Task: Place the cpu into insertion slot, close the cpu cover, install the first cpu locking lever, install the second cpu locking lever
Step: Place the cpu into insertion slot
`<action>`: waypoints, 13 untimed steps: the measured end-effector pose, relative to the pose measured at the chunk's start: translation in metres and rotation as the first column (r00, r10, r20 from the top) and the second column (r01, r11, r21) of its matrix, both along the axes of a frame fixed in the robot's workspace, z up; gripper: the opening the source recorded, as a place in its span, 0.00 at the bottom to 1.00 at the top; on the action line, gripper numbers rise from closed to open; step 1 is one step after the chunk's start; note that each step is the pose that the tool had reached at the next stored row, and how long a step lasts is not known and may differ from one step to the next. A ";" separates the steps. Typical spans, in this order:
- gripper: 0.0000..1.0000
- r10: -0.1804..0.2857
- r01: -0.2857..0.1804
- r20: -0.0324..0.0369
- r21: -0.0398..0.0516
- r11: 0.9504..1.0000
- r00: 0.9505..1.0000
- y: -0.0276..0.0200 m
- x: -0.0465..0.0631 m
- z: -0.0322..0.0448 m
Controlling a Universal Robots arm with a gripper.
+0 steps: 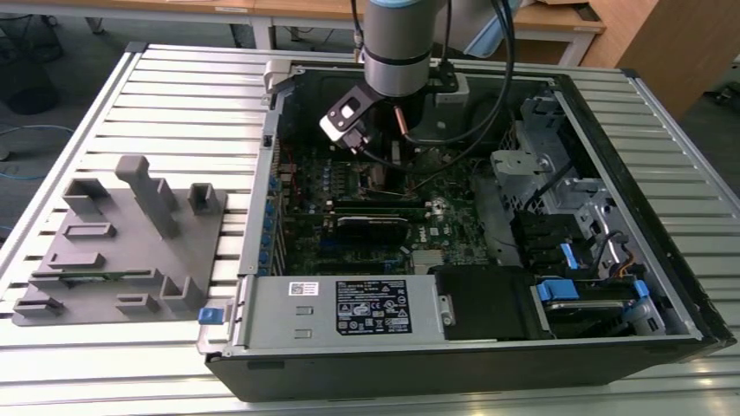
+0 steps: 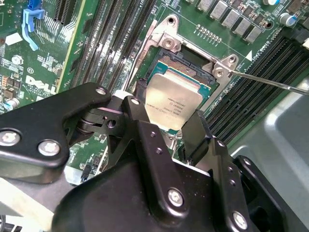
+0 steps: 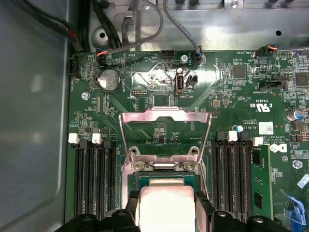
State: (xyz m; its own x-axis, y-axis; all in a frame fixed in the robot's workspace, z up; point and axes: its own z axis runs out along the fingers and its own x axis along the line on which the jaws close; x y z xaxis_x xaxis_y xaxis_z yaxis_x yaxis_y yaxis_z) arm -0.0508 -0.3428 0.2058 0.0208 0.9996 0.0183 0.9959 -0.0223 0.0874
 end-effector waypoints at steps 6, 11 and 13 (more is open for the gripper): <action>0.54 0.000 0.000 0.000 0.000 1.000 1.000 0.0021 -0.001 -0.0015; 0.54 -0.001 0.001 0.000 0.000 1.000 1.000 0.0024 -0.001 -0.0041; 0.54 -0.001 0.001 0.000 0.000 1.000 1.000 0.0024 -0.001 -0.0050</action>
